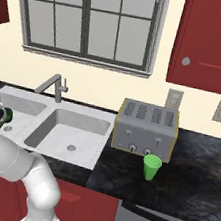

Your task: Move any existing items from the left basin to the right basin for drying. Then move the cup from the counter to the left basin of the sink for washing.

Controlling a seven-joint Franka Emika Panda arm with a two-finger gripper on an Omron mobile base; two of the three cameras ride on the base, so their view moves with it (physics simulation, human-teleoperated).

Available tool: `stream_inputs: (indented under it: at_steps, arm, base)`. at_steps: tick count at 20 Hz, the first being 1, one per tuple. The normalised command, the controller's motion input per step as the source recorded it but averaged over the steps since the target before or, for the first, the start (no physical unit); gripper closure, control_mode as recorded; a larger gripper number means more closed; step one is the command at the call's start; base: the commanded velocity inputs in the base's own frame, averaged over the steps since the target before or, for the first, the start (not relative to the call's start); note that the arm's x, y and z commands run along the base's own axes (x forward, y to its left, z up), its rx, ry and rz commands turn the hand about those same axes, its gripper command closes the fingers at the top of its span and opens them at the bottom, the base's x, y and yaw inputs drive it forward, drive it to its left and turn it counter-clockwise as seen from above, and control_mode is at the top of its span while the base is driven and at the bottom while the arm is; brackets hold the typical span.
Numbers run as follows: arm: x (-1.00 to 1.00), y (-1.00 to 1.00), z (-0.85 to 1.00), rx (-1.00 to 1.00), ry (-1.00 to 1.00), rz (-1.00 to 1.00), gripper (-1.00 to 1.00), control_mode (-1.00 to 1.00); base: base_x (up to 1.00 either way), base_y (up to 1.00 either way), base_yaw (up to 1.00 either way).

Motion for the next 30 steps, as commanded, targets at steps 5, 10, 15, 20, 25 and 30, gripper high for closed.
stream_inputs:
  at_steps: [5,10,15,20,25,30]
  arm:
    - [0.08,0.04,-0.09,0.00,0.00,-0.01,-1.00,-1.00]
    - [0.14,0.01,-0.10,0.00,0.00,-0.01,-1.00,-1.00]
    - [0.14,0.01,-0.26,0.00,0.00,0.00,-1.00,-1.00]
    - [0.10,0.05,-0.28,-0.01,0.00,0.00,-1.00,-1.00]
    - [0.08,0.11,-0.12,0.00,0.00,0.00,-1.00,-1.00]
    - [0.08,0.13,-0.12,0.00,0.00,0.00,-1.00,-1.00]
  base:
    - [0.00,0.00,0.00]
    - [0.00,0.00,0.00]
    - [0.00,0.00,0.00]
    - [0.00,0.00,0.00]
    - [0.00,0.00,0.00]
    - [0.00,0.00,0.00]
